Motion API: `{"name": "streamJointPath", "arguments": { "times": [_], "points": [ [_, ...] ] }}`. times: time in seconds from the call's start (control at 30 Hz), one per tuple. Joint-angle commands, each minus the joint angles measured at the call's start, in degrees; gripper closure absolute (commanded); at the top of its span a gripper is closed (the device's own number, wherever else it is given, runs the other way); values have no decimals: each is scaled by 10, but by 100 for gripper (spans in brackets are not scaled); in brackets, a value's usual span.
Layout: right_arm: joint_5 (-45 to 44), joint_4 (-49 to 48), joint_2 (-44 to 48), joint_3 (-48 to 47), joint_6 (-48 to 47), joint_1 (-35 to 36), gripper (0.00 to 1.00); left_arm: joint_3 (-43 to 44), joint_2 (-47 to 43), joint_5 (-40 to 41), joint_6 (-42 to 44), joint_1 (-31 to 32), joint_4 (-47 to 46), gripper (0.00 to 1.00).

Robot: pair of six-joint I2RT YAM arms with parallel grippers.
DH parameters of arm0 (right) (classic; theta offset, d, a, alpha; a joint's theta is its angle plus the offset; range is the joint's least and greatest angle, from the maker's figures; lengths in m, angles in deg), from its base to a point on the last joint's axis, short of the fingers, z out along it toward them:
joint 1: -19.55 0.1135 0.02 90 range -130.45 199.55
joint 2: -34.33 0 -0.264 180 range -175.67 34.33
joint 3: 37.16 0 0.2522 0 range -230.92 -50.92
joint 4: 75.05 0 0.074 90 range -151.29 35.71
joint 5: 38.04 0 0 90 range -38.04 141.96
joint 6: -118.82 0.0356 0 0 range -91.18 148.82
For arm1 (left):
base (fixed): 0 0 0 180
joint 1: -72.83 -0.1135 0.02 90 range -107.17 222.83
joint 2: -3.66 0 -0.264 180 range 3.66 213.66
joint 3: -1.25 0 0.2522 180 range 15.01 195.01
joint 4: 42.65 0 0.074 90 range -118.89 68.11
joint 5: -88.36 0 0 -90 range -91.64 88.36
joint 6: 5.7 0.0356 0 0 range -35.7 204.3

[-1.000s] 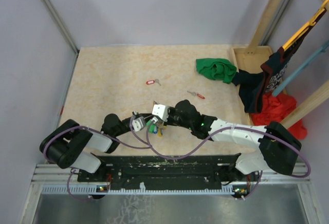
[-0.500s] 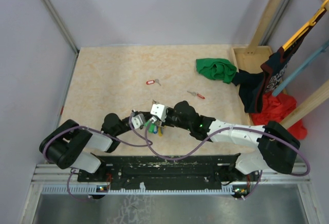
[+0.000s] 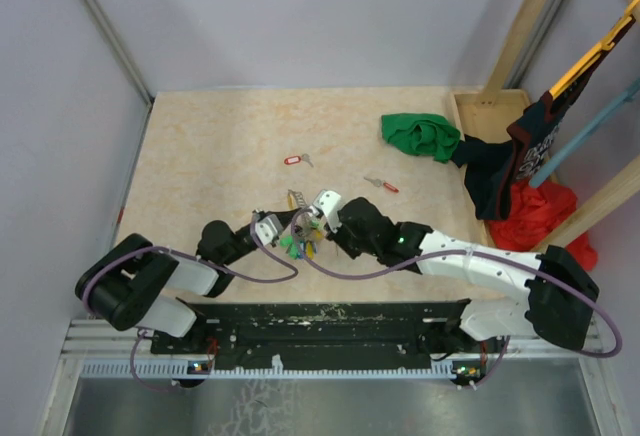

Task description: Put the keys on the keyring

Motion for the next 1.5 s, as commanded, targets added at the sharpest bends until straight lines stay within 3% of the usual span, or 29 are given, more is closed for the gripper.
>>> {"name": "streamJointPath", "arguments": {
  "times": [0.0, 0.07, 0.2, 0.4, 0.83, 1.07, 1.3, 1.47],
  "points": [
    [-55, 171, 11, -70, 191, 6, 100, 1, -20, 41, -10, 4, -34, 100],
    [-64, 234, -10, -93, 240, 5, 100, 2, -22, 55, -13, 4, -32, 100],
    [-71, 262, -61, -109, 261, -22, 100, 4, -19, 77, -19, 4, -30, 100],
    [-61, 220, -159, -142, 240, -75, 100, 4, -20, 83, -20, 4, -27, 100],
    [-87, 164, -319, -238, 203, -114, 100, 8, -20, 87, -15, 3, -16, 100],
    [-75, 113, -309, -217, 205, -114, 100, 7, -19, 88, -19, 3, -20, 100],
    [-41, 73, -254, -177, 213, -117, 82, 5, -23, 93, -23, 3, -23, 100],
    [-25, 37, -197, -145, 217, -126, 78, 2, -25, 95, -27, 3, -28, 100]
  ]
}}
